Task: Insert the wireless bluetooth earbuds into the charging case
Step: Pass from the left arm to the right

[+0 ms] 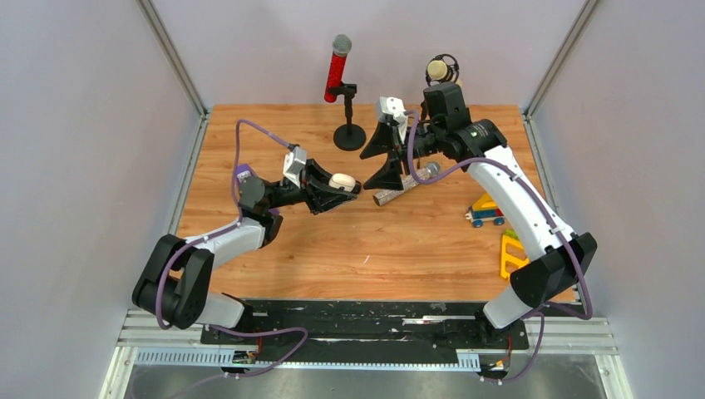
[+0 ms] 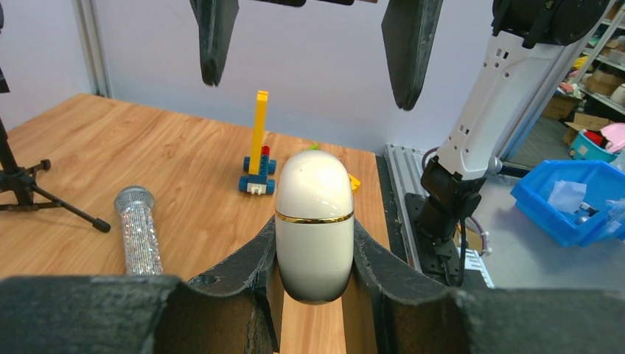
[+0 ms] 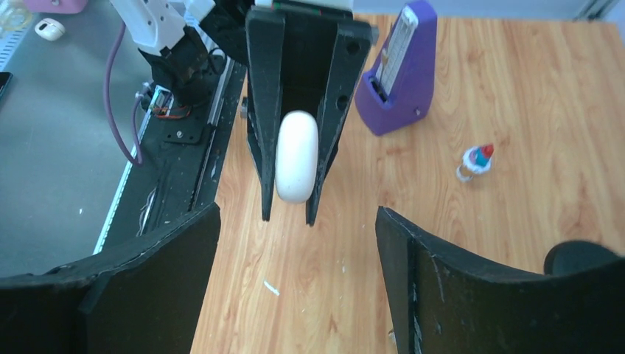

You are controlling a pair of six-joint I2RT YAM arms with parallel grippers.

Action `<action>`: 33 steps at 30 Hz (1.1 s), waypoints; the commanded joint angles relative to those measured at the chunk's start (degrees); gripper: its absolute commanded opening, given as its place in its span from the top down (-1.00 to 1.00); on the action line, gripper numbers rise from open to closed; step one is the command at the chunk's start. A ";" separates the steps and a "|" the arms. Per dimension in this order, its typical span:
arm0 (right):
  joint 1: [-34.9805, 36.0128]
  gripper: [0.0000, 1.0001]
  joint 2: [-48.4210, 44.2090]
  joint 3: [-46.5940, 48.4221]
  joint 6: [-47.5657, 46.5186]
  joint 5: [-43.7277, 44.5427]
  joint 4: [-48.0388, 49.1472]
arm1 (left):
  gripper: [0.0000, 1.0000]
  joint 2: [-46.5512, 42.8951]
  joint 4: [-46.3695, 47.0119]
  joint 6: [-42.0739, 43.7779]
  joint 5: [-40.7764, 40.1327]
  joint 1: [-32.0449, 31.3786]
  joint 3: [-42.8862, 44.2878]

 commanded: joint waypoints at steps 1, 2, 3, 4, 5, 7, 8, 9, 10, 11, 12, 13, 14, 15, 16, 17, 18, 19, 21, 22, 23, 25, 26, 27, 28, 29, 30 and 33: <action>0.22 -0.55 -0.65 0.07 0.41 -7.88 8.20 | 0.92 0.26 2.99 -0.78 -0.20 -0.52 1.27; 0.47 -0.54 -0.15 0.16 1.40 -7.71 8.74 | 0.92 0.35 3.07 -0.78 -0.21 -0.59 1.30; 0.79 -0.54 0.17 0.14 2.26 -6.99 9.37 | 0.92 0.50 3.14 -0.78 -0.13 -0.76 1.28; 1.14 -0.53 0.52 -0.13 3.10 -5.43 10.43 | 0.92 0.60 3.21 -0.74 -0.11 -0.86 1.28; 1.38 -0.53 0.77 -0.30 3.76 -4.49 11.12 | 0.92 0.72 3.25 -0.70 -0.04 -0.94 1.28; 1.75 -0.52 1.47 -0.66 4.46 -3.50 11.83 | 0.92 0.78 3.30 -0.55 -0.01 -1.01 1.27; 1.92 -0.52 1.78 -0.73 4.71 -2.99 12.00 | 0.92 0.78 3.36 -0.53 -0.01 -1.08 1.27; 2.03 -0.51 2.14 -0.84 4.91 -2.93 12.03 | 0.92 0.83 3.42 -0.52 -0.01 -1.09 1.27; 2.21 -0.50 2.47 -1.07 5.02 -2.94 12.11 | 0.92 0.85 3.44 -0.52 0.03 -1.10 1.27; 2.45 -0.49 2.73 -1.27 5.14 -2.61 12.17 | 0.92 0.87 3.50 -0.52 0.07 -1.10 1.27; 2.67 -0.48 2.99 -1.40 5.29 -2.09 12.21 | 0.92 0.87 3.65 -0.52 0.12 -1.10 1.27; 2.93 -0.47 3.27 -1.54 5.30 -1.77 12.14 | 0.92 0.87 3.74 -0.52 0.15 -1.10 1.27; 3.11 -0.45 3.47 -1.75 5.30 -1.65 12.10 | 0.92 0.87 3.87 -0.52 0.20 -1.15 1.27; 3.22 -0.44 3.67 -1.97 5.31 -1.50 12.04 | 0.92 0.87 3.89 -0.52 0.17 -1.17 1.32; 3.38 -0.42 3.78 -2.13 5.34 -1.38 12.10 | 0.92 0.87 3.86 -0.52 0.21 -1.12 1.28; 3.43 -0.39 4.02 -2.25 5.51 -1.28 12.04 | 0.92 0.83 3.93 -0.52 0.20 -1.11 1.28; 3.53 -0.37 4.06 -2.44 5.55 -1.19 12.04 | 0.92 0.80 3.94 -0.52 0.18 -1.15 1.23; 3.62 -0.35 4.09 -2.70 5.57 -1.18 11.96 | 0.91 0.79 3.97 -0.36 0.24 -1.17 1.21; 3.86 -0.31 4.04 -3.22 5.44 -1.25 11.71 | 0.91 0.72 3.92 -0.20 0.13 -1.11 1.19; 3.95 -0.30 3.93 -3.53 5.37 -1.14 11.61 | 0.91 0.70 3.92 -0.18 0.10 -1.11 1.19; 4.18 -0.28 3.84 -3.79 5.22 -1.05 11.46 | 0.91 0.70 3.87 -0.13 -0.03 -1.13 1.12; 4.40 -0.24 3.73 -4.13 5.02 -0.96 11.21 | 0.91 0.77 3.86 0.05 -0.13 -1.10 1.18; 4.48 -0.21 3.70 -4.27 4.91 -0.88 11.03 | 0.91 0.78 3.75 0.20 -0.20 -1.10 1.18; 4.50 -0.17 3.64 -4.31 4.80 -0.90 10.80 | 0.91 0.74 3.48 0.28 -0.30 -1.10 1.18; 4.49 -0.12 3.65 -4.27 4.65 -0.91 10.62 | 0.91 0.71 3.34 0.43 -0.33 -1.10 1.19; 4.58 -0.03 3.54 -4.29 4.65 -0.79 10.51 | 0.90 0.70 3.02 0.57 -0.55 -1.13 1.12; 4.66 0.07 3.59 -4.21 4.56 -0.60 10.33 | 0.87 0.63 2.90 0.68 -0.78 -1.12 1.11; 4.83 0.36 3.46 -4.13 4.20 -0.41 9.78 | 0.80 0.62 2.39 1.10 -1.09 -1.08 1.10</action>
